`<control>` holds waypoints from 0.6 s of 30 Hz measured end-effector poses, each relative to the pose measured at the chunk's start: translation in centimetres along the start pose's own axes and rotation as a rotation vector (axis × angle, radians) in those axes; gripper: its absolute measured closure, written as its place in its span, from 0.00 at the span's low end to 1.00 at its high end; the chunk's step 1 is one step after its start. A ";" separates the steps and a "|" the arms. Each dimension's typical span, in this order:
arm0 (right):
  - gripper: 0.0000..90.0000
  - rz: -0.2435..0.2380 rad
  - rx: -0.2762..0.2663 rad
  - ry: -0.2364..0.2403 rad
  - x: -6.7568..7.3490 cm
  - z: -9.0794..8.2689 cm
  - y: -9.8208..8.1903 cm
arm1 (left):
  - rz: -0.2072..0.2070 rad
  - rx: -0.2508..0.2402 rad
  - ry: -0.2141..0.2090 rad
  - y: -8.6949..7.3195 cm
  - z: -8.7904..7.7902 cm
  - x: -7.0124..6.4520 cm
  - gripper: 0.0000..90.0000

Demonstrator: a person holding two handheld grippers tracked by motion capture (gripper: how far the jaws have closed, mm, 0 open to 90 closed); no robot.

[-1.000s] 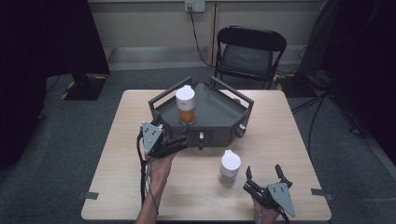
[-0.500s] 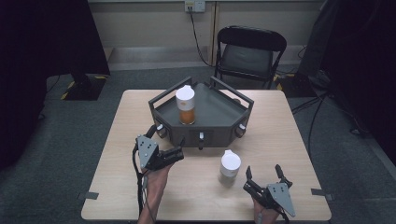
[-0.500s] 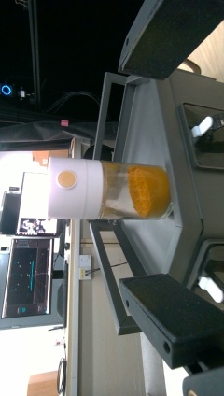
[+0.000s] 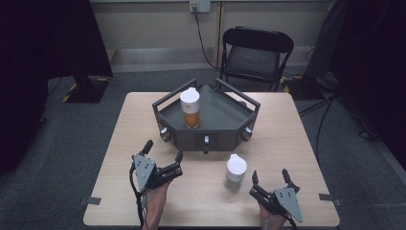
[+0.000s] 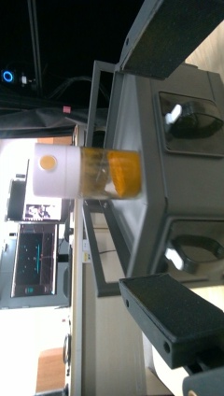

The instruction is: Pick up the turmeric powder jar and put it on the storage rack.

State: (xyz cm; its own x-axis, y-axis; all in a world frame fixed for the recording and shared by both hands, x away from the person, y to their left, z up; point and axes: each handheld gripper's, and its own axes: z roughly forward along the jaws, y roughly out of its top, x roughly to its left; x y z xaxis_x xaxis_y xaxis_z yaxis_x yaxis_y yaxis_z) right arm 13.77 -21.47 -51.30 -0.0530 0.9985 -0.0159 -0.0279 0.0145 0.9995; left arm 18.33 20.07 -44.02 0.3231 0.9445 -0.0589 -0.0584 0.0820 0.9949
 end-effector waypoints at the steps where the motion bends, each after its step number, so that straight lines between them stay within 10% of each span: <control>1: 0.03 0.000 0.000 0.000 0.0 0.0 0.0 | 0.003 0.001 0.006 -0.1 -0.2 0.0 0.00; 18: 0.02 0.000 0.000 0.000 0.0 0.0 0.0 | 0.005 0.057 0.054 -3.7 -1.7 -0.4 0.00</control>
State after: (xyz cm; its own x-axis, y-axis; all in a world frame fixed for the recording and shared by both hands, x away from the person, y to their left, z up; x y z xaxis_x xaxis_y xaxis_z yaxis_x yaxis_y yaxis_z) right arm 13.77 -21.47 -51.29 -0.0527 0.9985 -0.0158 -0.0276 0.0144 0.9995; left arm 16.85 19.94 -47.83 0.2714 0.9608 -0.0570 -0.0055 0.0607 0.9981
